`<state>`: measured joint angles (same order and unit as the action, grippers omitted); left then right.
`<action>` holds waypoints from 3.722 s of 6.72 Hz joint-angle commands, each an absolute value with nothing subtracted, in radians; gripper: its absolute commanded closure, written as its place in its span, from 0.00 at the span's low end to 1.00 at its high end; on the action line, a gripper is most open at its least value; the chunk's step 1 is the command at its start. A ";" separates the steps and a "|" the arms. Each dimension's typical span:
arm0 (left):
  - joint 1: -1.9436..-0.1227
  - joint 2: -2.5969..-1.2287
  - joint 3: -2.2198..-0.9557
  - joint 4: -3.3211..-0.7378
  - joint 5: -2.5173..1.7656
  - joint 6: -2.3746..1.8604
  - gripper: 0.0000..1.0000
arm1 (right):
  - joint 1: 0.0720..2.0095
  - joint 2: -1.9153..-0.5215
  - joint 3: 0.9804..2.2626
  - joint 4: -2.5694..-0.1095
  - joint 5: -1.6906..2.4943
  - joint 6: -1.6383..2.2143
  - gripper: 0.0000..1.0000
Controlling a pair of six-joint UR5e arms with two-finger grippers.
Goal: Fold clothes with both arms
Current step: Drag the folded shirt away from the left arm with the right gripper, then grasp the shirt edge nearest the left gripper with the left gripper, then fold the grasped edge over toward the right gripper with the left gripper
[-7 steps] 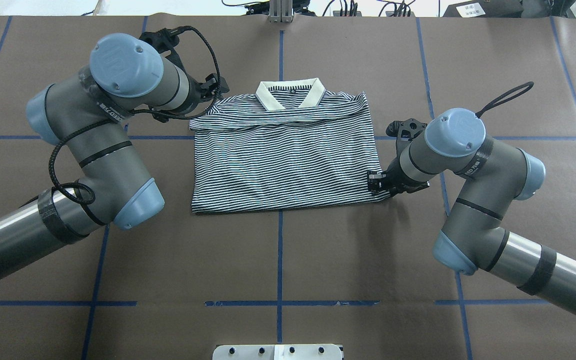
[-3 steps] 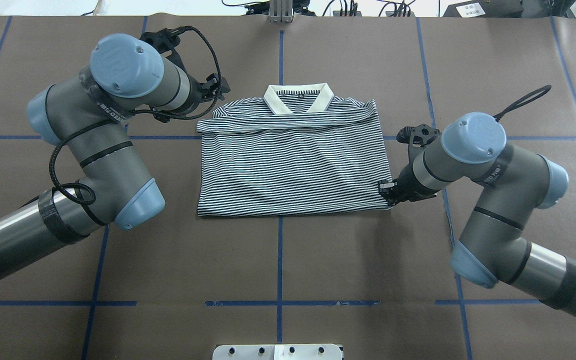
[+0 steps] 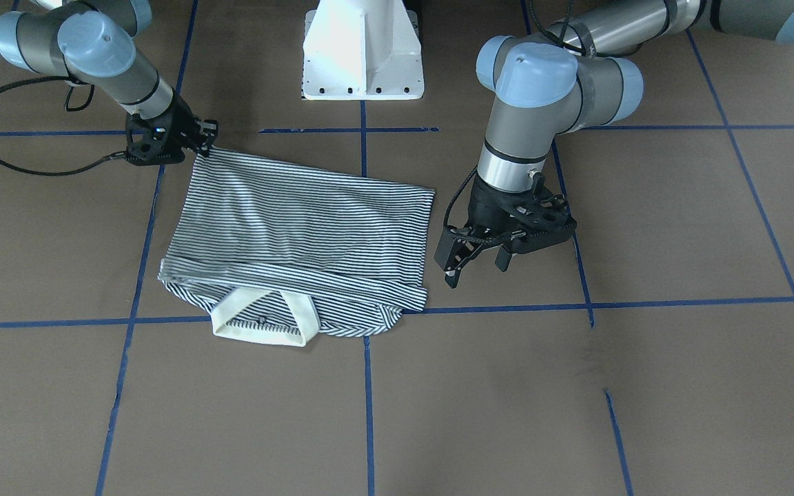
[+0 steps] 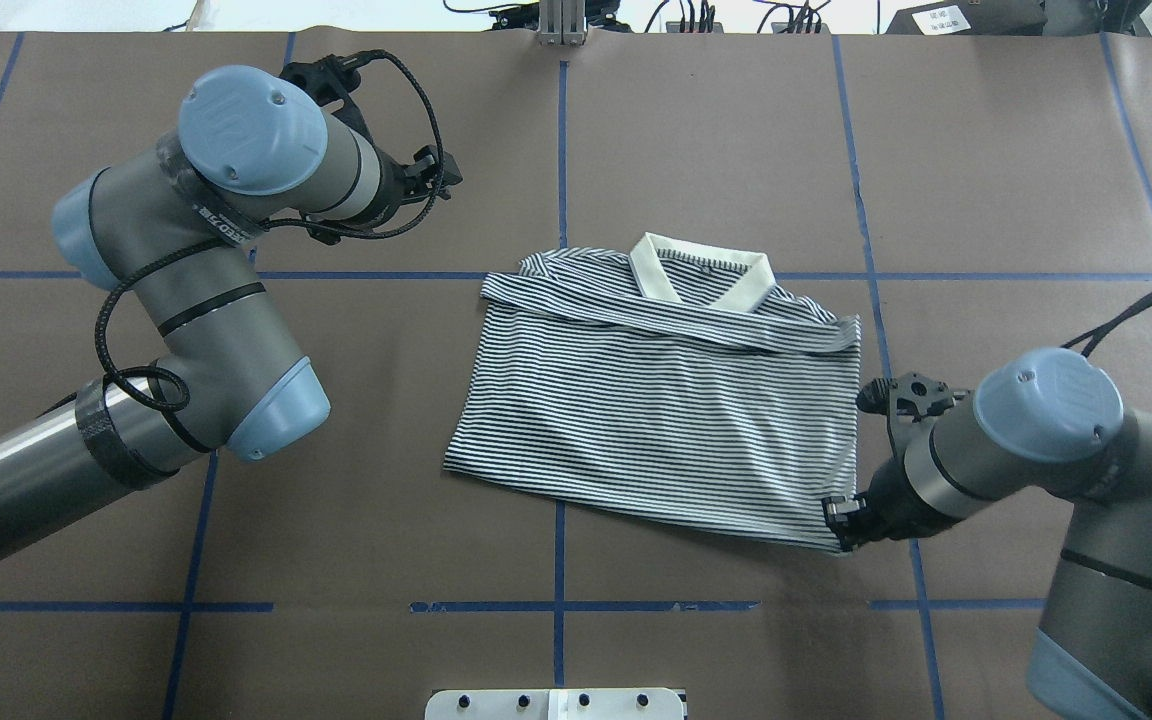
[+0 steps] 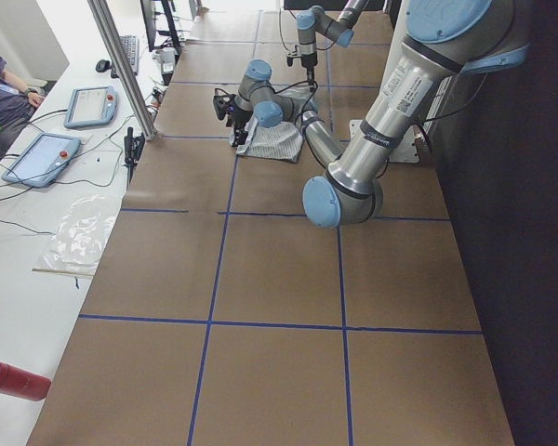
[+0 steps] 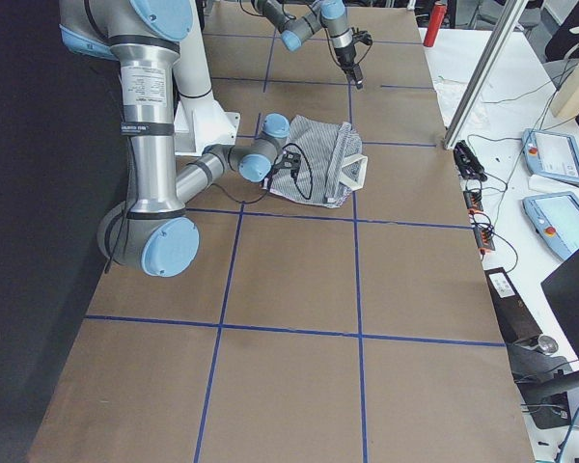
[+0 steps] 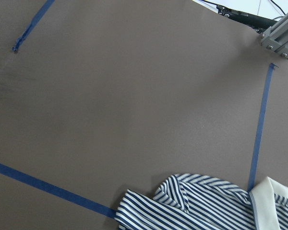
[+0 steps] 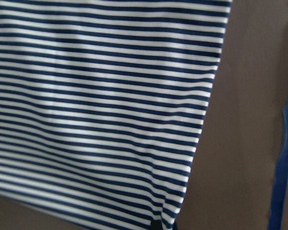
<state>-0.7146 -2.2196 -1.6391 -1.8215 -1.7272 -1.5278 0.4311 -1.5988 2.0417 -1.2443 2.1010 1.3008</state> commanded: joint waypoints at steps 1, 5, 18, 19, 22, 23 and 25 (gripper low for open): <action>-0.704 -2.220 -1.655 -1.821 -1.729 -1.529 0.00 | 0.266 -1.713 2.166 -1.235 2.103 1.425 0.01; -0.431 -2.180 -1.843 -1.623 -1.770 -1.870 0.02 | 0.473 -1.608 2.175 -1.232 2.060 1.416 0.00; -0.291 -2.221 -1.720 -1.557 -1.628 -1.999 1.00 | 0.577 -1.555 2.163 -1.233 2.062 1.417 0.00; -0.325 -2.221 -1.720 -1.557 -1.628 -1.999 1.00 | 0.577 -1.555 2.163 -1.233 2.063 1.417 0.00; -0.446 -2.218 -1.681 -1.563 -1.596 -1.952 1.00 | 0.575 -1.552 2.154 -1.233 2.056 1.425 0.00; -0.500 -2.220 -1.640 -1.598 -1.577 -1.904 1.00 | 0.575 -1.551 2.151 -1.233 2.054 1.427 0.00; -0.642 -2.282 -1.344 -1.989 -1.574 -1.725 1.00 | 0.580 -1.546 2.149 -1.233 2.056 1.427 0.00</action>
